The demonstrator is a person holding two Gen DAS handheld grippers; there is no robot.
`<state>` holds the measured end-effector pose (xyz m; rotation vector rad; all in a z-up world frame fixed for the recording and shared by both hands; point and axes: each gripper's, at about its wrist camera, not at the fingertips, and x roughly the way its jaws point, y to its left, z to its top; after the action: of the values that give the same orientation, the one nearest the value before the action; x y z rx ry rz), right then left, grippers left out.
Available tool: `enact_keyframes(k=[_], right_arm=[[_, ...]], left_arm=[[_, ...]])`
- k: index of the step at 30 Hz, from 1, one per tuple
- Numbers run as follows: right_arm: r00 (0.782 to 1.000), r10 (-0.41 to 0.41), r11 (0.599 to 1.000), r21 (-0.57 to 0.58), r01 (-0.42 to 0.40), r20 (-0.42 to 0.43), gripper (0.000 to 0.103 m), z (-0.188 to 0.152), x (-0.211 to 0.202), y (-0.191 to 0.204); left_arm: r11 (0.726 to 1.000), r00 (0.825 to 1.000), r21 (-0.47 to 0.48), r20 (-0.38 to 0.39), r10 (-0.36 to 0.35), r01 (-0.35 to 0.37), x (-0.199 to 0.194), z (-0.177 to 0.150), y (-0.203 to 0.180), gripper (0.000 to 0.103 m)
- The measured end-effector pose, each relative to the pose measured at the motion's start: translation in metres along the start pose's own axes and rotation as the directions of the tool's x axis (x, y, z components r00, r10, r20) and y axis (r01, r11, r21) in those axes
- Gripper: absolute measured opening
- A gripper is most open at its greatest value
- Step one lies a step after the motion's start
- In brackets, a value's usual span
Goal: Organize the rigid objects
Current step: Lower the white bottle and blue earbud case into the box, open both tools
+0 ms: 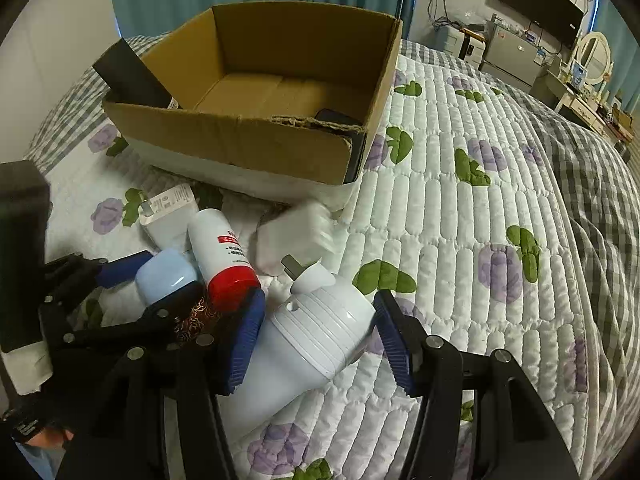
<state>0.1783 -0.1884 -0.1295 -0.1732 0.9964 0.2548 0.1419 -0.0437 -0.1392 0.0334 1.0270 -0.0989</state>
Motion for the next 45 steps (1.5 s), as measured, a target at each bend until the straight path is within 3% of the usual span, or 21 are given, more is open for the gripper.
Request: enact_keyframes(k=[11,18,25,30,38,45], right_arm=[[0.993,-0.040,0.999,-0.024,0.043,0.112,0.056,0.019,-0.057,0.008],[0.972,-0.063,0.995,-0.054,0.078,0.228,0.056,0.061,-0.108,0.011],[0.945,-0.062,0.993,-0.072,0.089,0.321,0.056,0.114,-0.133,0.010],[0.938,-0.051,0.994,-0.074,0.081,0.344,0.056,0.156,-0.125,0.009],[0.942,-0.050,0.992,-0.089,0.084,0.332,0.056,0.200,-0.079,-0.001],[0.958,-0.051,0.991,-0.105,0.084,0.282,0.056,0.208,-0.029,-0.013]], left_arm=[[1.000,0.986,0.002,0.166,0.000,0.000,-0.089,0.007,0.016,0.054],[0.999,0.963,0.015,0.268,-0.039,0.036,-0.134,0.065,0.015,0.054],[1.000,0.931,0.027,0.366,-0.002,-0.009,-0.161,0.122,0.028,0.054],[0.999,0.924,0.022,0.382,0.018,-0.029,-0.150,0.166,0.037,0.054],[0.997,0.949,0.023,0.309,0.064,-0.075,-0.084,0.218,0.049,0.054],[0.994,0.961,0.045,0.264,0.084,-0.099,-0.042,0.228,0.048,0.054]])
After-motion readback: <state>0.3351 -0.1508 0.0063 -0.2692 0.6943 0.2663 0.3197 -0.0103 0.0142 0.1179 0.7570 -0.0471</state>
